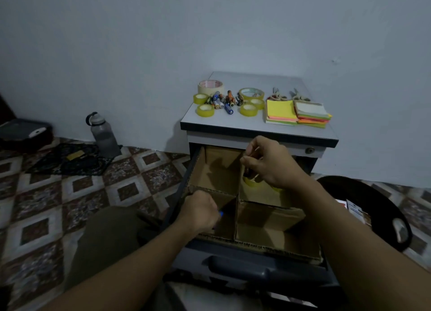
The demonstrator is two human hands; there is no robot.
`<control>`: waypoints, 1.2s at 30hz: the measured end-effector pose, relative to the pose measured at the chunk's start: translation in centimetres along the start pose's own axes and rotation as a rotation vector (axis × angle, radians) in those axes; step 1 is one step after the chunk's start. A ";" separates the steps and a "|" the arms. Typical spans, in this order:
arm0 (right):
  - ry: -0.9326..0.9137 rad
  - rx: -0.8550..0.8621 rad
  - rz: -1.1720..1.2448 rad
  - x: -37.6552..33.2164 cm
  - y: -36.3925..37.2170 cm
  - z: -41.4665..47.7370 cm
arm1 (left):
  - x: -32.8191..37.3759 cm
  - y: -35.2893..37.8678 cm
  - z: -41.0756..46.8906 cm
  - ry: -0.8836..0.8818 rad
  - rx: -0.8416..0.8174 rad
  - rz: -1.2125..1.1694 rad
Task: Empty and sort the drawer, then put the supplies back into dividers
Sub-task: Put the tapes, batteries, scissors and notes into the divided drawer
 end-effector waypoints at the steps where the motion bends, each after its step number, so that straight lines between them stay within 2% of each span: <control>1: 0.007 -0.010 0.004 0.0 0.2 -0.1 | -0.2 0.3 0.4 -0.051 0.000 -0.030; 6: 0.037 -0.039 0.027 0.1 0.5 -0.7 | -1.3 2.4 2.1 -0.184 -0.049 -0.225; 14: 0.053 -0.043 0.048 1.4 0.4 -1.3 | -2.8 3.4 2.1 -0.281 -0.185 -0.311; 22: 0.069 -0.022 0.126 2.2 0.4 -1.0 | -2.0 3.9 1.4 -0.272 -0.294 -0.336; 25: 0.086 -0.032 0.161 2.3 1.2 -0.9 | -0.8 2.3 1.0 -0.198 -0.299 -0.205; 28: 0.102 -0.031 0.172 2.1 2.4 -0.9 | 0.6 -1.1 0.8 -0.079 -0.193 -0.086; 33: 0.114 -0.107 0.188 1.4 5.6 -1.4 | 3.7 -7.4 -0.7 0.287 -0.030 0.076; 36: 0.162 -0.179 0.228 1.0 8.2 -1.8 | 3.4 -9.4 0.1 0.360 0.003 0.142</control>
Point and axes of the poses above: each hand's wrist, its own z-axis towards the middle knuckle, its own y-axis out of the palm, x = y × z, the point moved 10 cm from there along z, towards the middle knuckle, and after that the axes turned 4 degrees about -x, right-handed, at the moved point
